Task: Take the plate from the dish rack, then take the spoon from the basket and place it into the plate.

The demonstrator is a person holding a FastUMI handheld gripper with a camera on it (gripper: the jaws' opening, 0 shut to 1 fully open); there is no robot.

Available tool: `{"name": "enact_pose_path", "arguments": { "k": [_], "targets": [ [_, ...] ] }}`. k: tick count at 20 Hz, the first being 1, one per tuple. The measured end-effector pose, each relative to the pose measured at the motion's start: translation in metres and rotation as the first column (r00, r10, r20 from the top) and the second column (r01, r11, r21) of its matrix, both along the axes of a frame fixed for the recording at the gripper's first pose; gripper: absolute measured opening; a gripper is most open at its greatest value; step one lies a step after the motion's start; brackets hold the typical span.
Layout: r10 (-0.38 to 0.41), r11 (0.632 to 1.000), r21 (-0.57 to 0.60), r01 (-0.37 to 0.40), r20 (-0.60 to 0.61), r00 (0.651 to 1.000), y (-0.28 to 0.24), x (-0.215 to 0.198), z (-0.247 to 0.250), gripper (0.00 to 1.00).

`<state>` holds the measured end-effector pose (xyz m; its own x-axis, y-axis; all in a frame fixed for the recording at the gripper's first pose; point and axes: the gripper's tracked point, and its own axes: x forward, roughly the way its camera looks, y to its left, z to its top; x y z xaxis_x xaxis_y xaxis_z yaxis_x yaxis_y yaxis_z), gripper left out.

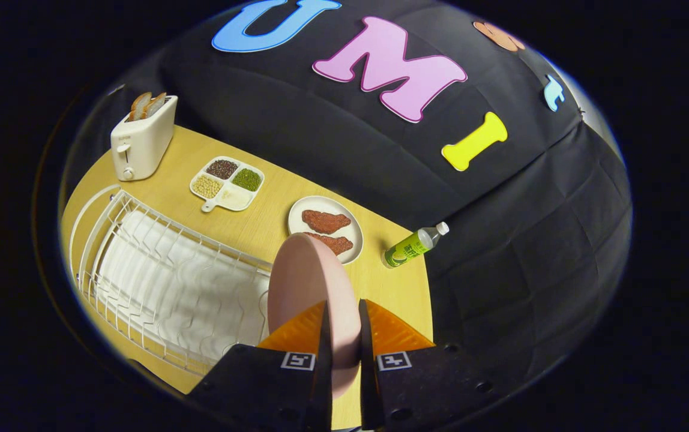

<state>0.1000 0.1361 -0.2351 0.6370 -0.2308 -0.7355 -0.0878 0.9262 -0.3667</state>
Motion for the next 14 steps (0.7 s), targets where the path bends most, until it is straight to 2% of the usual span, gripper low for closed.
{"name": "enact_pose_path", "arguments": {
  "k": [4,6,9,12,14],
  "targets": [
    [-0.025,0.993,0.113,0.022,0.027,0.999,-0.009,-0.013,0.015,0.22],
    [-0.02,0.975,0.22,0.015,0.024,1.0,-0.006,-0.024,0.023,0.22],
    [-0.042,0.921,0.386,0.039,0.0,0.999,-0.002,-0.047,0.03,0.22],
    [-0.05,0.839,0.539,0.073,-0.057,0.997,0.007,-0.079,0.031,0.22],
    [-0.019,0.789,0.611,0.064,-0.079,0.997,0.016,-0.098,0.028,0.22]
  ]
}}
